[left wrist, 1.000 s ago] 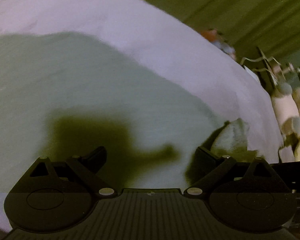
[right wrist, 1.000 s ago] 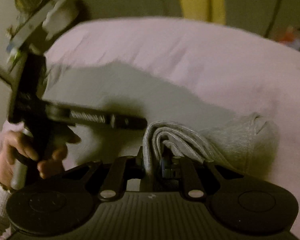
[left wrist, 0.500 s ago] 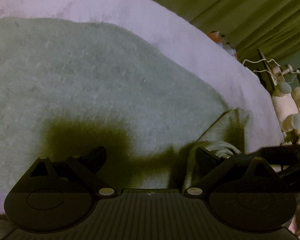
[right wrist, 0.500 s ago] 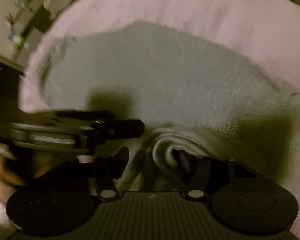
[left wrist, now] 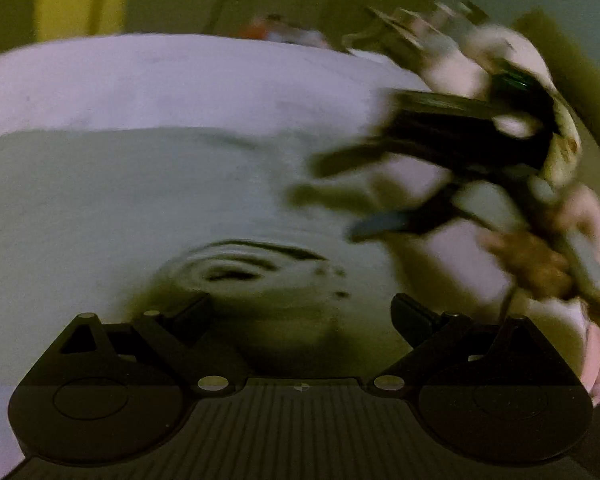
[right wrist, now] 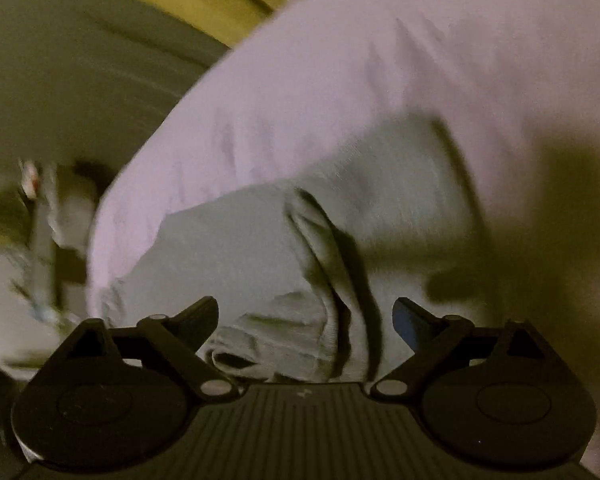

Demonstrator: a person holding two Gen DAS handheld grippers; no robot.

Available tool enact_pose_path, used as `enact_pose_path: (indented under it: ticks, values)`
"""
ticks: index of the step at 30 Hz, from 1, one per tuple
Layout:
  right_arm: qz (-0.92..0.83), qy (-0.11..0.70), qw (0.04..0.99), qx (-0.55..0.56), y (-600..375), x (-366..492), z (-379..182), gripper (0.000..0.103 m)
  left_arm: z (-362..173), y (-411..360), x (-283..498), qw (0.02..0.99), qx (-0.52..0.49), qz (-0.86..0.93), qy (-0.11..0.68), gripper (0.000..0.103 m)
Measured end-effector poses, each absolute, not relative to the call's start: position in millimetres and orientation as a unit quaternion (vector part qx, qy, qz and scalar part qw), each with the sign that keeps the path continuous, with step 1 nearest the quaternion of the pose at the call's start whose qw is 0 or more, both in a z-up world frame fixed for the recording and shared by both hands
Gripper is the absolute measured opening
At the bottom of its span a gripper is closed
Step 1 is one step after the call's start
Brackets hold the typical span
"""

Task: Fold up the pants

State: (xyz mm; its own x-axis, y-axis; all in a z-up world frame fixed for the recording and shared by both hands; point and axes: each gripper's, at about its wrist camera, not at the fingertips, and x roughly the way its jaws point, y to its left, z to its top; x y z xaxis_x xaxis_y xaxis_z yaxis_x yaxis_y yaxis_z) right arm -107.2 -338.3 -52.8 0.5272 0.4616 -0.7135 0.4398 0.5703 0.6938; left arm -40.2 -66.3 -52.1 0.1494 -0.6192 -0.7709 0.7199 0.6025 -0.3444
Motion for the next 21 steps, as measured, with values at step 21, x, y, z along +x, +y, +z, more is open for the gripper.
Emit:
enact_pose_path:
  ticks: [21]
  values:
    - [0.147, 0.452, 0.773, 0.419, -293, 39, -31, 0.094, -112, -65, -68, 0.750, 0.130, -0.394, 0.516, 0.099]
